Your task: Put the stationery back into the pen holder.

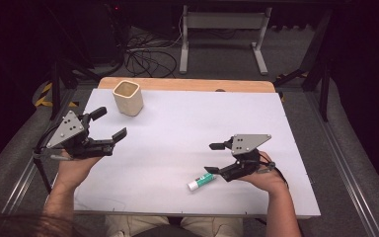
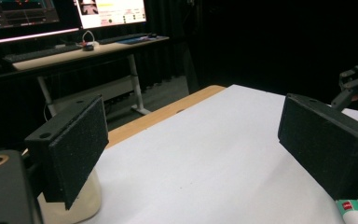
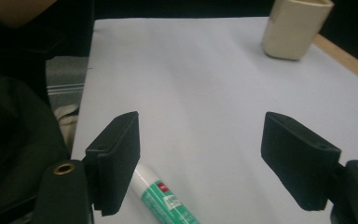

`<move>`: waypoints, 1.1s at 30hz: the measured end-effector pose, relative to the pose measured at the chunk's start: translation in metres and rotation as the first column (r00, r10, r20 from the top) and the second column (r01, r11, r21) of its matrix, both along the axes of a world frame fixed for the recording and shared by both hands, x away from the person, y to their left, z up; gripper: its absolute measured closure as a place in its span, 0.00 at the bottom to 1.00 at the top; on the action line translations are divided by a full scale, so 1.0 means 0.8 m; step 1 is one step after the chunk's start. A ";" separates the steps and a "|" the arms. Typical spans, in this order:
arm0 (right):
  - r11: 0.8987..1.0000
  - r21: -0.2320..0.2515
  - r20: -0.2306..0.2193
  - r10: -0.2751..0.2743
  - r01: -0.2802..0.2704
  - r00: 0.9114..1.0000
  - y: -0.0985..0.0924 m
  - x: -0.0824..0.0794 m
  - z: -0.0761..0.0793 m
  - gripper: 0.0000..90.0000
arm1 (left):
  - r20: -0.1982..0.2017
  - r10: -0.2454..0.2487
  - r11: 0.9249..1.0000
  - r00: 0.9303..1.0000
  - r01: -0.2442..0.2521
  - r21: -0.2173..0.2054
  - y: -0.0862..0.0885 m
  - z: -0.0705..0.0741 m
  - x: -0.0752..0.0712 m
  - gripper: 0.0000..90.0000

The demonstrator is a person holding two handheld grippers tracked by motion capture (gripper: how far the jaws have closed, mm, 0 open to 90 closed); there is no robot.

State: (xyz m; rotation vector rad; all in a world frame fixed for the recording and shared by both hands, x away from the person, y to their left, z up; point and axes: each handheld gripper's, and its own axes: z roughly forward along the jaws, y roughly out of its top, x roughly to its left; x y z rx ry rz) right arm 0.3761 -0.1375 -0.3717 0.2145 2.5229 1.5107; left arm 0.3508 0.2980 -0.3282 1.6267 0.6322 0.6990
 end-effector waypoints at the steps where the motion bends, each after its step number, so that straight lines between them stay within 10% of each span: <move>1: 1.000 -0.011 -0.005 0.020 -0.020 1.000 0.005 -0.001 -0.002 0.32 | -0.001 0.000 1.000 1.000 0.000 0.003 0.000 0.000 0.000 0.10; 7: 0.987 -0.138 -0.019 0.086 -0.088 0.996 0.033 -0.004 -0.018 0.39 | 0.003 -0.005 1.000 1.000 0.005 0.009 -0.001 0.001 0.000 0.10; 33: 0.939 -0.289 -0.034 0.185 -0.187 0.982 0.072 -0.005 -0.053 0.44 | 0.003 -0.009 1.000 1.000 0.009 0.011 -0.003 0.002 -0.001 0.10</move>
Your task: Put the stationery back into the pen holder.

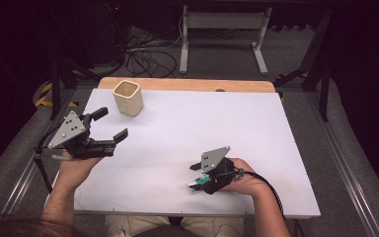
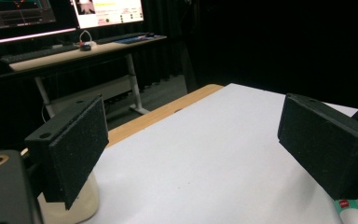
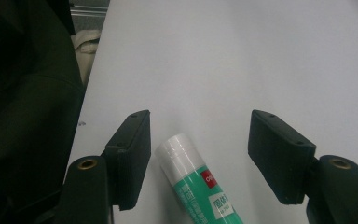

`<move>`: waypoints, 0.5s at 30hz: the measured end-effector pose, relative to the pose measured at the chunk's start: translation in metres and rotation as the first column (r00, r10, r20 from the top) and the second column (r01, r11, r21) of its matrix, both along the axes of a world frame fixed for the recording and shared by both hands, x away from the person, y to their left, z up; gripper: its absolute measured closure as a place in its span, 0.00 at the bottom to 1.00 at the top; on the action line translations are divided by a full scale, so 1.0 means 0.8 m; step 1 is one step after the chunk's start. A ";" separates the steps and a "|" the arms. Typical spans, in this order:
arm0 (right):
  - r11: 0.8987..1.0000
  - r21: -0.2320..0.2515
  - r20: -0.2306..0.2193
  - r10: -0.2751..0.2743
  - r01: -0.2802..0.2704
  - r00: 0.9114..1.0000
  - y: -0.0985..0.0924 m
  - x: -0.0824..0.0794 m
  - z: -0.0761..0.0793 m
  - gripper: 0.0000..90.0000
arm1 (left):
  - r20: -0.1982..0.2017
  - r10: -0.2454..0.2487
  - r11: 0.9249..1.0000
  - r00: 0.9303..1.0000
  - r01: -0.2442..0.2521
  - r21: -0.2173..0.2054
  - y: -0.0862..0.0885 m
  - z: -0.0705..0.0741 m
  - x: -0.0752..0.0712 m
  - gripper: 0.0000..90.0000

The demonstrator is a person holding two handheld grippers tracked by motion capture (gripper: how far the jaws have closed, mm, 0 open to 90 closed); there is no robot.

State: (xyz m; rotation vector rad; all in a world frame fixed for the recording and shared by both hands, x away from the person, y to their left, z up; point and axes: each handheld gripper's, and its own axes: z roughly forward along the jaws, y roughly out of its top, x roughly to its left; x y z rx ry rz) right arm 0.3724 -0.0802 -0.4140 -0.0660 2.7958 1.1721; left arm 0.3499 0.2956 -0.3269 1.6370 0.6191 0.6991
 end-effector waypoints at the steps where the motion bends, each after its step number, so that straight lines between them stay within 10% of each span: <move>1: 1.000 -0.004 0.000 0.004 -0.004 1.000 0.001 0.000 -0.001 0.44 | 0.002 0.001 1.000 1.000 -0.001 0.002 0.000 0.000 0.000 0.10; 15: 0.996 -0.075 0.015 0.051 -0.050 0.999 0.016 -0.003 -0.017 0.48 | 0.001 0.001 1.000 1.000 -0.001 0.001 0.000 0.000 0.001 0.10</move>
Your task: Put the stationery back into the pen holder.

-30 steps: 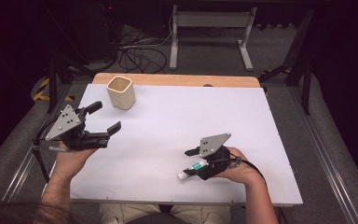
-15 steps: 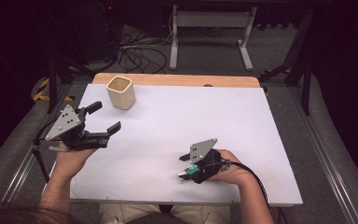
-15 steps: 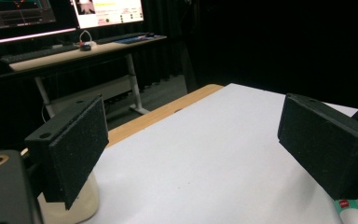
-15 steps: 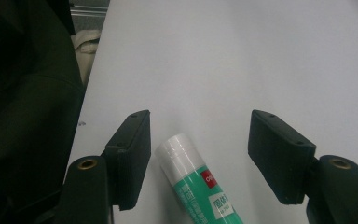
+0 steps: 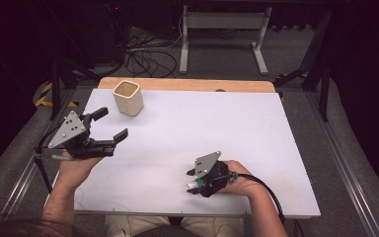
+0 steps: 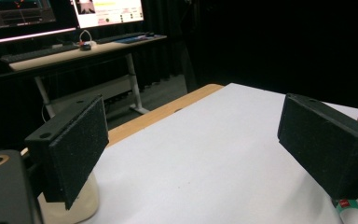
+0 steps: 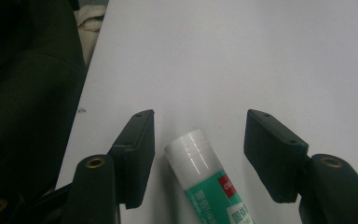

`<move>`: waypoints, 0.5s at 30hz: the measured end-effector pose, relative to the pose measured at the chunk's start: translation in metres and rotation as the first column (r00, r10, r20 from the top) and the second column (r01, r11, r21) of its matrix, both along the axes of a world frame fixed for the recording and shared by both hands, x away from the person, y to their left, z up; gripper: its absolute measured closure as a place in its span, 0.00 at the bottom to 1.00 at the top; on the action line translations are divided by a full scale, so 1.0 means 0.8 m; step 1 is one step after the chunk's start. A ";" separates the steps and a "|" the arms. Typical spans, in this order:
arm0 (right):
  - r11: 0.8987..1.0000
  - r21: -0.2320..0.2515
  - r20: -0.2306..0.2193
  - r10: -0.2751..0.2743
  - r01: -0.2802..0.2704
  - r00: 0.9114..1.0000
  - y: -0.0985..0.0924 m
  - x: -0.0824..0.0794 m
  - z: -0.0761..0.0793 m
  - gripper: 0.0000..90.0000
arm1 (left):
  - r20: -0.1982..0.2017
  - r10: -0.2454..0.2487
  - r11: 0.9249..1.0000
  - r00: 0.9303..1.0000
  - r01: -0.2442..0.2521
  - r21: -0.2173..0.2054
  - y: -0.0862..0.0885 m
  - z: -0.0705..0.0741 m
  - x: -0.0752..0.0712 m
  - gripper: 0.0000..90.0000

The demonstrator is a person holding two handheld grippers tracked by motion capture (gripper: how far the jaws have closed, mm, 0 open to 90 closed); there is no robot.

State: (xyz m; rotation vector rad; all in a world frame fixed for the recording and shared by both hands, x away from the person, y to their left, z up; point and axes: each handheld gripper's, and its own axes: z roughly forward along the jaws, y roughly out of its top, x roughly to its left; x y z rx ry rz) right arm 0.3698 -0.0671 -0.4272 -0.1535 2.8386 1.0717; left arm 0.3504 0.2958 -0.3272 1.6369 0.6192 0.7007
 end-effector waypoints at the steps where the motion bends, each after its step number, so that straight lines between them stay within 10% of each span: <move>1: 1.000 -0.013 0.001 0.008 -0.008 1.000 0.003 -0.001 -0.002 0.49 | -0.001 0.000 1.000 1.000 0.000 0.000 0.000 0.000 0.000 0.10; 15: 0.995 -0.098 0.020 0.021 -0.019 1.000 0.012 -0.001 -0.015 0.53 | -0.003 0.000 1.000 1.000 0.000 -0.002 0.000 0.000 0.000 0.10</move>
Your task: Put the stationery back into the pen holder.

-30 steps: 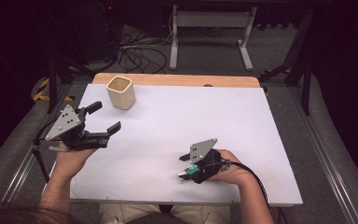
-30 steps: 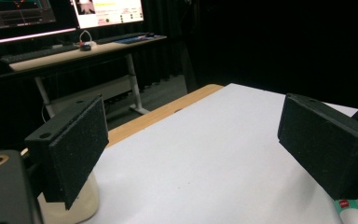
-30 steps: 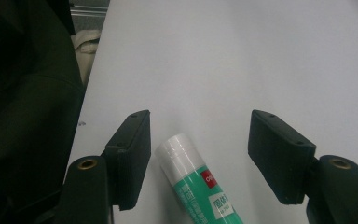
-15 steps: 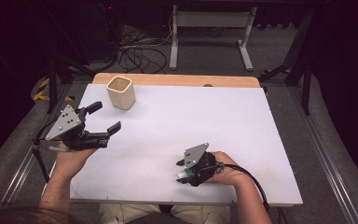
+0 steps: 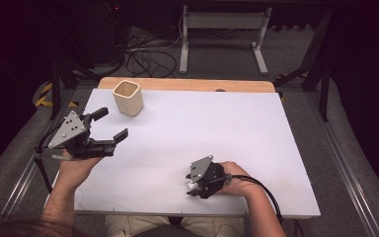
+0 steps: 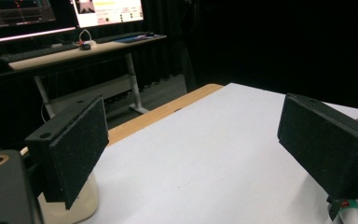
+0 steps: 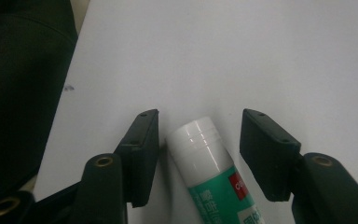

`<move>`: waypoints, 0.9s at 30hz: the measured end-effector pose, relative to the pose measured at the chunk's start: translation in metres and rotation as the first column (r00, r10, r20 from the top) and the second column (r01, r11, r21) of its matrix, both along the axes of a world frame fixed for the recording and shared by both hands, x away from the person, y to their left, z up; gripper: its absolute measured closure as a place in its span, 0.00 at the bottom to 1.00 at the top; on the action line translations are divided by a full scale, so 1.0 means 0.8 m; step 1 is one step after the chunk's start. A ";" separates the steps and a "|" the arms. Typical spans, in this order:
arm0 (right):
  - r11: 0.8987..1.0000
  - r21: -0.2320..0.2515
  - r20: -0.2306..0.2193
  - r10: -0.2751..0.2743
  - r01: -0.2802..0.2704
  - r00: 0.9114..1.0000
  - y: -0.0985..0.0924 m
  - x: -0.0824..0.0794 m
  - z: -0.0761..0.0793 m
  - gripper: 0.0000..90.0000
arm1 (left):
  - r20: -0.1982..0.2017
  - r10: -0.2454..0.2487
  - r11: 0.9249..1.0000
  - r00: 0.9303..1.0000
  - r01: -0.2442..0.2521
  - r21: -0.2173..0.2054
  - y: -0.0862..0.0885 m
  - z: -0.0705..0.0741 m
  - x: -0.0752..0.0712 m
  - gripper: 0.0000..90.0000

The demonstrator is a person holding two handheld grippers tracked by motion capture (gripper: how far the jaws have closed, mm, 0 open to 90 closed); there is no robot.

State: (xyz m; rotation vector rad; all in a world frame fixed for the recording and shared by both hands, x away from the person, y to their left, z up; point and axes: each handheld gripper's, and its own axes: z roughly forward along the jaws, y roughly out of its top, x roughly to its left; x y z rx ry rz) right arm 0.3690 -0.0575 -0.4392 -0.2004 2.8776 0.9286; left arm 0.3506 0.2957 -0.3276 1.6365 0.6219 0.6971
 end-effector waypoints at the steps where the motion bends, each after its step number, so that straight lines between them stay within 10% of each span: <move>1: 1.000 -0.005 0.001 -0.002 0.002 1.000 0.000 0.000 -0.001 0.55 | 0.000 0.000 1.000 1.000 0.000 -0.003 0.000 0.000 0.000 0.10; 27: 0.989 -0.036 -0.079 -0.144 0.142 0.986 0.006 0.010 0.002 0.66 | 0.001 -0.001 1.000 1.000 0.001 -0.004 0.000 0.000 0.000 0.11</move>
